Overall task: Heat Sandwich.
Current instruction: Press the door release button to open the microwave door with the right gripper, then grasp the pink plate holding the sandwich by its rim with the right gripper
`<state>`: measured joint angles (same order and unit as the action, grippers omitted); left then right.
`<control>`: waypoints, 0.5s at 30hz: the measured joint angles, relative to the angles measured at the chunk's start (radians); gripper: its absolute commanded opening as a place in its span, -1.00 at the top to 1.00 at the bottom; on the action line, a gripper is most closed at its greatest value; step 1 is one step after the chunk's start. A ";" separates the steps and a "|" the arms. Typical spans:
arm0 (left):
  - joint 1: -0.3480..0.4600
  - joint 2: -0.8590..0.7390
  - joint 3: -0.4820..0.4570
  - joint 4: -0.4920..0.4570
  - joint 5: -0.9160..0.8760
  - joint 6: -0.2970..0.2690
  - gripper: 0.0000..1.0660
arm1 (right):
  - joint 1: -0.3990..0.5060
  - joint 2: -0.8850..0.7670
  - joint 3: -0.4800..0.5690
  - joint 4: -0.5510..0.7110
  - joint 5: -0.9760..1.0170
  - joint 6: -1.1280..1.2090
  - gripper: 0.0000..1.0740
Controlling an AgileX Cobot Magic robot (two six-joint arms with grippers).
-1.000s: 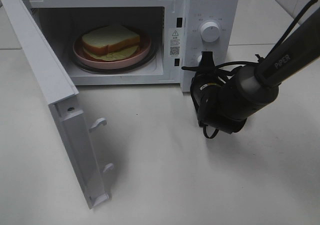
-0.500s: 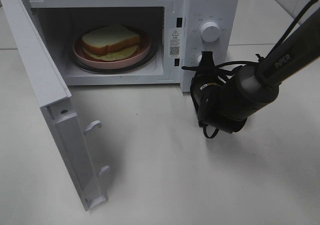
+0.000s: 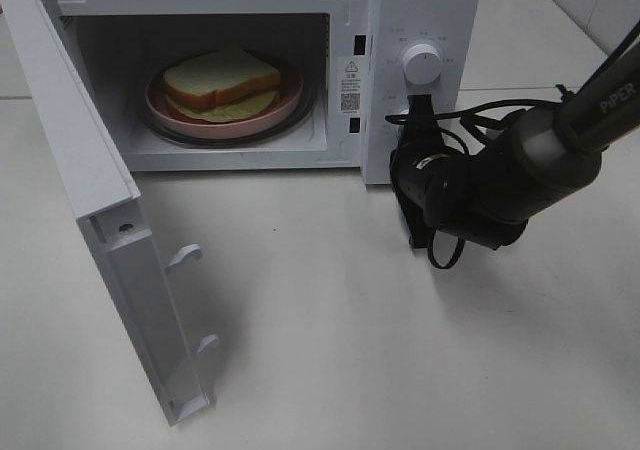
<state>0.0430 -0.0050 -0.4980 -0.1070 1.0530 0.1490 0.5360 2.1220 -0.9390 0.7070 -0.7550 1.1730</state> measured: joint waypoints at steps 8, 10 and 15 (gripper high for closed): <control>0.000 0.000 0.000 0.000 0.000 0.000 -0.90 | 0.013 -0.099 0.084 -0.075 0.025 -0.032 0.99; 0.000 0.000 0.000 0.000 0.000 0.000 -0.90 | 0.013 -0.112 0.093 -0.080 0.036 -0.040 0.99; 0.000 0.000 0.000 0.000 0.000 0.000 -0.90 | 0.013 -0.168 0.146 -0.081 0.114 -0.111 0.98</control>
<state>0.0430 -0.0050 -0.4980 -0.1070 1.0530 0.1490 0.5490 1.9540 -0.7930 0.6260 -0.6410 1.0620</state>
